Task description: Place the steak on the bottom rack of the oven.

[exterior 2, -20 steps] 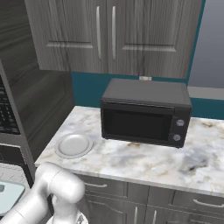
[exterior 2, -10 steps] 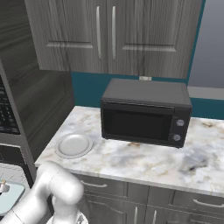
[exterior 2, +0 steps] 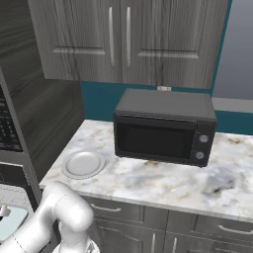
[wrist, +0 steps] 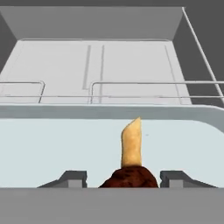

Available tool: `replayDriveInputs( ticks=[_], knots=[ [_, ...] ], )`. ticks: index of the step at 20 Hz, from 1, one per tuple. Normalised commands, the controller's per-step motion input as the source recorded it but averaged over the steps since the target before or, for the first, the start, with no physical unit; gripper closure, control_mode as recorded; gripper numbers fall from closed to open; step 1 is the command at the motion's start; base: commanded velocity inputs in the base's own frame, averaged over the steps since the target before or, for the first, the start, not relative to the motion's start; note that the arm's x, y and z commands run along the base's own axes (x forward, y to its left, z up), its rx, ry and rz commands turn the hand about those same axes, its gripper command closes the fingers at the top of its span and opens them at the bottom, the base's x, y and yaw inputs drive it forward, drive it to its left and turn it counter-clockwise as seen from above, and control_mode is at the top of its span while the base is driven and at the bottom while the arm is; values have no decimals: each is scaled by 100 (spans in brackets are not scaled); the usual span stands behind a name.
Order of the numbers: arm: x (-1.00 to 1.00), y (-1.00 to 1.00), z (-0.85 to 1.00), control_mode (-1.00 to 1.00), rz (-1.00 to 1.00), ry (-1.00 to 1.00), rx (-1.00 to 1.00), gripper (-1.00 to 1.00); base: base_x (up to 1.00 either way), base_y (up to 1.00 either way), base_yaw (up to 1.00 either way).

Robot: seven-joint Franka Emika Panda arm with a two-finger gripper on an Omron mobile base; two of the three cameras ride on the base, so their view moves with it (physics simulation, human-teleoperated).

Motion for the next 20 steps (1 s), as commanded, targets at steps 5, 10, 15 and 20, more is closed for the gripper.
replayDriveInputs(
  ticks=[5, 10, 15, 20],
  knots=[
    [-5, 0, -6, -100, 0, 3, 0, -100, 0, 0, 0],
    [-31, 5, 4, -100, 0, -1, 0, -100, 0, 0, 0],
    [-48, 2, 42, -100, 0, 0, 1, -100, 0, 0, 0],
    [-60, 0, 55, -100, 0, 0, 8, -100, 0, 0, 0]
  ],
)
